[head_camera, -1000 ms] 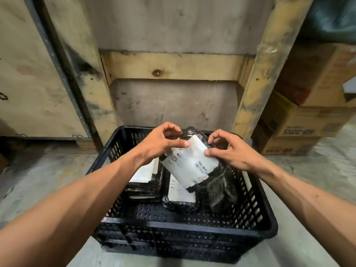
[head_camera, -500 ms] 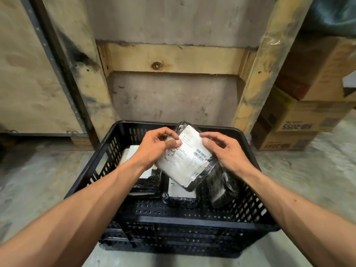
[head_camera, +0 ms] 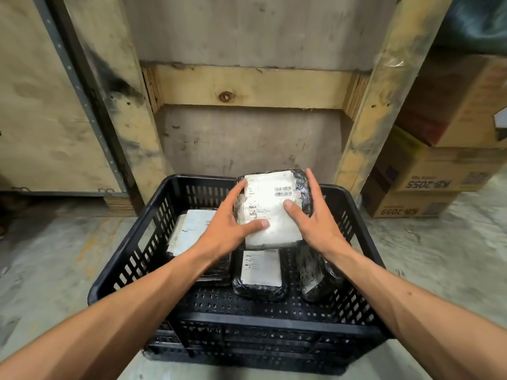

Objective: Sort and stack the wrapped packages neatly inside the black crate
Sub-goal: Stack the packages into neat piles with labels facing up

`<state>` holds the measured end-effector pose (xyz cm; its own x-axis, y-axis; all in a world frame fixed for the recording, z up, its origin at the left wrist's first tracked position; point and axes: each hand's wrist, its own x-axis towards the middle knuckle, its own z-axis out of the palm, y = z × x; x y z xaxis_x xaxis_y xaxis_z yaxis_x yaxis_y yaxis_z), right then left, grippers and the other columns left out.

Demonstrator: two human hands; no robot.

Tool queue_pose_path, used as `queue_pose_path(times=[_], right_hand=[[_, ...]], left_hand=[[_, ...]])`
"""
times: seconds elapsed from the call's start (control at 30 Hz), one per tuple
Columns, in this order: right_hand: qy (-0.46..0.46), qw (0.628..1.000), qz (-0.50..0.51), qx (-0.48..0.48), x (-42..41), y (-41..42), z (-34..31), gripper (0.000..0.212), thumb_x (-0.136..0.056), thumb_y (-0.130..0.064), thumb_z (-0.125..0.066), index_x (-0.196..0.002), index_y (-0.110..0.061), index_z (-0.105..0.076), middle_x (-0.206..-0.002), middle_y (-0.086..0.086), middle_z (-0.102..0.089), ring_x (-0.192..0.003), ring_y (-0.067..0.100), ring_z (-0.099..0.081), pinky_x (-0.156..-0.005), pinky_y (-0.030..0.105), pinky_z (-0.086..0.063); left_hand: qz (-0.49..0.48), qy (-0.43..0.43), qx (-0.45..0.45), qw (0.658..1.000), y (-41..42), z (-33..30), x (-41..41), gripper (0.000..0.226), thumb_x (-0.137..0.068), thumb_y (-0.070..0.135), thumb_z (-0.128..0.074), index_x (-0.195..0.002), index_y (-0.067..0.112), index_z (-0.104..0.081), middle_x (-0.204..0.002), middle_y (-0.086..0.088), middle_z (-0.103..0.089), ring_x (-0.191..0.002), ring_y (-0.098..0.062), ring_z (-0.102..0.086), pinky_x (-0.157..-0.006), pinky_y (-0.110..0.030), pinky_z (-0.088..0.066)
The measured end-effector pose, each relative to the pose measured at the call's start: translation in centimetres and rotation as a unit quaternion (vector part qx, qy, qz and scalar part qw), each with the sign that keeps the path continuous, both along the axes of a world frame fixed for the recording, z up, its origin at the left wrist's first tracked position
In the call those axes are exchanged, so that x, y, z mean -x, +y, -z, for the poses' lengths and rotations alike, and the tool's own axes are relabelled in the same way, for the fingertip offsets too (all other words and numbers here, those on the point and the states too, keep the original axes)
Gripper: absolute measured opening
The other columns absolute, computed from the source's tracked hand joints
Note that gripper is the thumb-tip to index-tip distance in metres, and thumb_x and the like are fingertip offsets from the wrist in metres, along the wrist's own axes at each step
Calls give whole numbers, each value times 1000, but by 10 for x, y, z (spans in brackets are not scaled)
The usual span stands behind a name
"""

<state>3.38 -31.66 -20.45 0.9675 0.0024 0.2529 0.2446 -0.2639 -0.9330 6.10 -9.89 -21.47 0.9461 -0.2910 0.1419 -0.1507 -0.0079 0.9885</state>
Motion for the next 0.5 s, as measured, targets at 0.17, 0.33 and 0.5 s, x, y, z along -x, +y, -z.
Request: queue_pose_path(times=[0.17, 0.33, 0.5], right_hand=[[44, 999, -18, -6, 3, -2, 18, 86, -95, -51, -66, -158, -52, -8, -165, -14, -32, -144, 1, -40, -116, 30, -39], [81, 995, -41, 38, 5, -10, 25, 87, -88, -52, -73, -150, -63, -13, -148, -30, -40, -131, -11, -45, -105, 24, -41], [183, 969, -116, 120, 2, -26, 39, 122, -62, -40, -96, -154, -48, -16, -139, -16, -40, -126, 8, -48, -103, 27, -36]], left_hand=[[34, 18, -88, 995, 5, 2, -2, 116, -68, 21, -94, -158, 36, -23, -121, 33, -62, -112, 5, -65, -92, -14, -53], [12, 44, -99, 994, 3, 7, -5, 111, -62, 15, -97, -153, 35, -35, -120, 18, -65, -97, 6, -70, -80, -12, -55], [33, 73, -172, 982, 2, 19, -8, 115, -64, 19, -96, -157, 32, -28, -128, 11, -63, -105, 2, -64, -82, -11, -52]])
